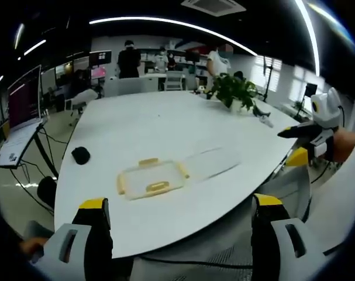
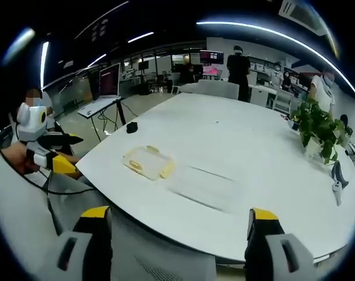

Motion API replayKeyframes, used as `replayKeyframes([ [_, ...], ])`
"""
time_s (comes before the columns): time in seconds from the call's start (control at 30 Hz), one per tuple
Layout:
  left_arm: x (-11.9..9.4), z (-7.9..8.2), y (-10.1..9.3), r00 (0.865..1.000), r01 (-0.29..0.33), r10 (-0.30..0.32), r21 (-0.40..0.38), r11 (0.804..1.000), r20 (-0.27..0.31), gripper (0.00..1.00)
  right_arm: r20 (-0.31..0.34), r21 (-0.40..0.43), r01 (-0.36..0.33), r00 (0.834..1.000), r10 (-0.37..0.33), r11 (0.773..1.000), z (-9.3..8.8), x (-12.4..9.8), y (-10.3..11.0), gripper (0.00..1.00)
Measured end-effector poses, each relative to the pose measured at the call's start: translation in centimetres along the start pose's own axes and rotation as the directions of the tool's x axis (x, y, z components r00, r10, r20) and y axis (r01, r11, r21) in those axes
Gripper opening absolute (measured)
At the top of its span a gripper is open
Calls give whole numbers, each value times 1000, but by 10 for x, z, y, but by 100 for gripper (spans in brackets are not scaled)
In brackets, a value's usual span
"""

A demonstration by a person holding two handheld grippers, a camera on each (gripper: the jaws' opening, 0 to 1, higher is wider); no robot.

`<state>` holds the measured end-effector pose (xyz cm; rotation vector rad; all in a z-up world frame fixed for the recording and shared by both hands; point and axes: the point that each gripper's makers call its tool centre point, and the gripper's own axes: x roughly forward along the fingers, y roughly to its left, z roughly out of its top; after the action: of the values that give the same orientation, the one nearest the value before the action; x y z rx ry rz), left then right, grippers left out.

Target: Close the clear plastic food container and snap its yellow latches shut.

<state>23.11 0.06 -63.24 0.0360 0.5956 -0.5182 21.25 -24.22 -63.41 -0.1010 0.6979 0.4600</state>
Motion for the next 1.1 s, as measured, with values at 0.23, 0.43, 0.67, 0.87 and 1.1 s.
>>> replayKeyframes([
  [0.23, 0, 0, 0, 1000, 2, -2, -1, 1000, 1, 98, 2, 6, -4, 1000, 4, 1000, 1, 0, 1, 96],
  [0.43, -1, 1, 0, 1000, 1, -1, -2, 1000, 3, 98, 0, 6, -8, 1000, 8, 1000, 0, 1, 2, 96],
  [0.67, -1, 0, 2, 1000, -2, 2, -4, 1000, 3, 98, 0, 6, -14, 1000, 14, 1000, 1, 2, 3, 96],
  [0.87, -1, 0, 5, 1000, -8, 8, 2, 1000, -1, 98, 3, 5, -18, 1000, 18, 1000, 2, 3, 4, 96],
  [1.1, -2, 0, 5, 1000, -6, 6, -2, 1000, -1, 97, -1, 0, -20, 1000, 20, 1000, 2, 4, 4, 96],
])
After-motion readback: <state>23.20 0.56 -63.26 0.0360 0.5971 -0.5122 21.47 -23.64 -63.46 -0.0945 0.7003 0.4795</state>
